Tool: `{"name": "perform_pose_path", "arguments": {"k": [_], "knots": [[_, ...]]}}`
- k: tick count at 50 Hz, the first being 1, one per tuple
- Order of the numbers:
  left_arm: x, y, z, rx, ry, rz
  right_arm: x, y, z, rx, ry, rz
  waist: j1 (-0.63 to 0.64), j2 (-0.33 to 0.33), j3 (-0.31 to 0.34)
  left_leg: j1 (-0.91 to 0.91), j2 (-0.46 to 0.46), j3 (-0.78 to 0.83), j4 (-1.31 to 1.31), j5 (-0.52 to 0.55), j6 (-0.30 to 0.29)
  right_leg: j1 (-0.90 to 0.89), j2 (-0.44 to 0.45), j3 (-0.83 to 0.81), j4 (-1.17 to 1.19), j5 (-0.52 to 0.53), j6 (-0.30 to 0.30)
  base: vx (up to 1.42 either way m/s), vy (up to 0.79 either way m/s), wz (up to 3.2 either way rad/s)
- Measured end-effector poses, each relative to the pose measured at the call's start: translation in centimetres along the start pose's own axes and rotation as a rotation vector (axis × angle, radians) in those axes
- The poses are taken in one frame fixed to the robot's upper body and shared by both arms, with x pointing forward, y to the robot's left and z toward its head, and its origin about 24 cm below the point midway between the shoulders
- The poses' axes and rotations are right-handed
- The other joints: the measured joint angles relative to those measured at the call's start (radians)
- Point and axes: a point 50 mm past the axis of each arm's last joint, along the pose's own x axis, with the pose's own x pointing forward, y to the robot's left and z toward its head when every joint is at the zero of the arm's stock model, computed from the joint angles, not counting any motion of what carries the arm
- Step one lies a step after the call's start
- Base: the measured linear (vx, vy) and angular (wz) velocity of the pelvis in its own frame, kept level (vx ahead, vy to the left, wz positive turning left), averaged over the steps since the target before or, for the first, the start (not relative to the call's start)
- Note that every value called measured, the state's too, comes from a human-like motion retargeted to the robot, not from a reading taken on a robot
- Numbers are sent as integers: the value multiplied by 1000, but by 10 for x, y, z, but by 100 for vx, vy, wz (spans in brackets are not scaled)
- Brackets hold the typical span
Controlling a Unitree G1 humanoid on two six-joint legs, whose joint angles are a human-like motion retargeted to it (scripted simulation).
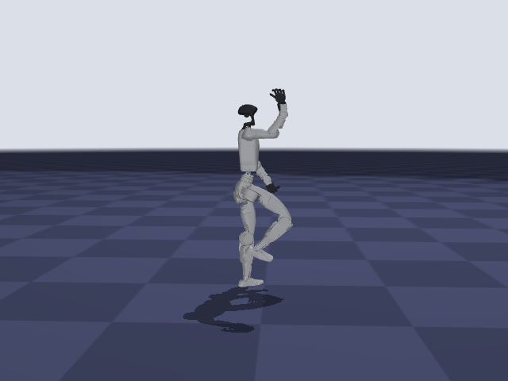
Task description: Kungfu
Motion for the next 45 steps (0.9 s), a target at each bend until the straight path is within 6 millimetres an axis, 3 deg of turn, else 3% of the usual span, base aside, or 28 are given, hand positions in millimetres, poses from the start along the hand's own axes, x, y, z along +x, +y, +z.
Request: {"name": "perform_pose_path", "arguments": {"k": [5,10,13,16,18,20,21,22,23,25,26,29,33,35,38,40,43,45], "knots": [[1,-3,25,-5,-141,-9,-20,12,-16,84,71,-19,15,-10,13,0,-1,24,-10,11,-14,58,24,38,-90,36,0,-7,-4,-18],[5,-8,58,32,-301,13,-64,48,-48,208,221,-28,31,-26,36,-3,-3,57,-9,17,-27,182,80,102,-279,104,0,-11,-6,-25],[9,-13,81,91,-387,50,-104,86,-74,364,390,-74,33,-32,69,-20,3,64,27,5,-40,284,133,174,-453,139,0,-14,-9,-3],[17,-20,101,152,-450,73,-157,139,-97,619,604,-120,34,-59,114,-106,11,58,176,-46,-57,399,142,273,-677,204,0,-16,-9,33],[27,-30,113,178,-480,28,-195,178,-103,839,737,-137,41,-81,151,-190,6,51,308,-97,-66,466,130,332,-848,283,0,-26,-12,59],[37,-45,124,186,-504,-80,-229,216,-101,1098,829,-157,60,-112,203,-288,13,46,471,-162,-83,525,146,369,-1019,439,0,-24,-23,54],[48,-55,124,165,-503,-160,-248,233,-97,1233,869,-197,78,-102,225,-306,-15,67,507,-192,-50,547,121,440,-1052,343,0,-27,38,21],[57,-64,123,146,-499,-234,-265,249,-91,1364,897,-252,99,-91,245,-333,-26,81,554,-223,-28,555,104,483,-1056,233,-40,-29,64,-11],[64,-72,122,131,-487,-297,-279,264,-85,1485,915,-332,123,-76,261,-377,-3,79,620,-253,-28,531,105,469,-1001,92,-158,-25,25,-32],[70,-82,124,131,-478,-376,-294,298,-71,1691,925,-517,169,-79,282,-473,33,114,752,-317,-20,451,122,468,-925,9,-285,-23,-3,-55],[70,-84,125,158,-480,-384,-301,302,-67,1750,938,-586,177,-72,303,-505,48,116,793,-333,-17,393,125,462,-863,9,-277,-33,7,-40],[71,-87,128,240,-462,-378,-312,304,-61,1821,997,-647,187,-44,356,-582,77,112,871,-349,-19,306,140,440,-770,-20,-316,-27,3,-1],[75,-83,117,212,-420,-358,-314,301,-56,1721,1071,-449,189,-8,376,-616,89,77,880,-321,-46,288,151,399,-761,-31,-364,-13,-9,24],[78,-83,111,172,-404,-372,-308,290,-61,1642,1059,-364,194,-2,372,-606,83,64,847,-282,-71,310,143,392,-793,-20,-377,-2,-11,39],[78,-78,109,165,-393,-321,-283,267,-73,1549,960,-313,211,-1,362,-548,55,56,752,-192,-120,377,141,406,-879,12,-374,3,-12,51],[73,-70,111,206,-381,-219,-260,241,-82,1461,859,-289,213,1,359,-499,28,53,681,-123,-164,433,124,407,-944,41,-358,3,-11,82],[54,-50,122,373,-360,28,-216,182,-83,1240,671,-234,220,-23,346,-411,11,155,605,-57,-283,527,67,407,-1043,78,-332,11,-5,101],[37,-37,130,523,-357,196,-184,133,-72,1034,532,-204,202,-35,321,-371,30,281,689,-55,-293,581,11,380,-1099,90,-319,6,-2,170]]}}
